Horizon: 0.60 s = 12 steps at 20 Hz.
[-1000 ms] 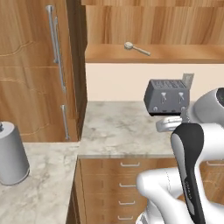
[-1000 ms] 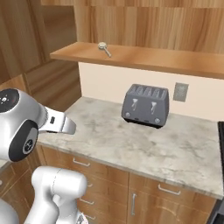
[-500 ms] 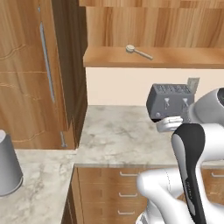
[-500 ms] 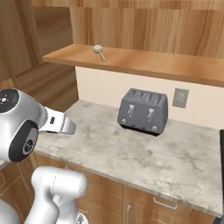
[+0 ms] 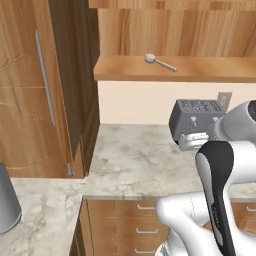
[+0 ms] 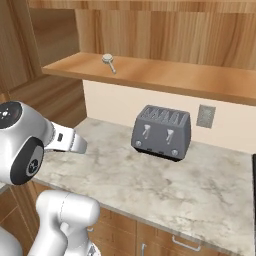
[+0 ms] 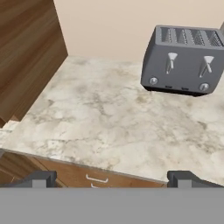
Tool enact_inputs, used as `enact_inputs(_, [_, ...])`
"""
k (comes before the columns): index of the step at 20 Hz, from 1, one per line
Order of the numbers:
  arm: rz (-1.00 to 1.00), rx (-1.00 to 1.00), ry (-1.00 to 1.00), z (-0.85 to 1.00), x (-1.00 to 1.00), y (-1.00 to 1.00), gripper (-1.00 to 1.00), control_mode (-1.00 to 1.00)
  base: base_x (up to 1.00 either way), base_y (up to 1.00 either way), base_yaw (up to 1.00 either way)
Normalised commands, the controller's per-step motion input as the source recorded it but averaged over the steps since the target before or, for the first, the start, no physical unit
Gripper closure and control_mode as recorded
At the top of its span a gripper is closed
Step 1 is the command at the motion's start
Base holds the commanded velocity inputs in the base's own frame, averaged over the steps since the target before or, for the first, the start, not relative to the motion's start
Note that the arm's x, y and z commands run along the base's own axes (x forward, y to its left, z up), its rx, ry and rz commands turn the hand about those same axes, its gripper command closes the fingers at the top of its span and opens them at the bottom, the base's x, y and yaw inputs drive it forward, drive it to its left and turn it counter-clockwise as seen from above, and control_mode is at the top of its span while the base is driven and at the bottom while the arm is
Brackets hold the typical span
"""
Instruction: Locate and retrieve the dish brush and dish brush from the cabinet. Place them next to the sink.
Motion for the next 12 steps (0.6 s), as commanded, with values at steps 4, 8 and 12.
enact_inputs(4, [0.00,0.00,0.00,0.00,0.00,0.00,-1.00,1.00,0.37,-0.35,0.07])
enact_inputs(8, [0.00,0.00,0.00,0.00,0.00,0.00,-1.00,1.00,0.22,-0.20,0.03])
enact_inputs(12, [0.00,0.00,0.00,0.00,0.00,0.00,-1.00,1.00,0.00,0.00,0.00])
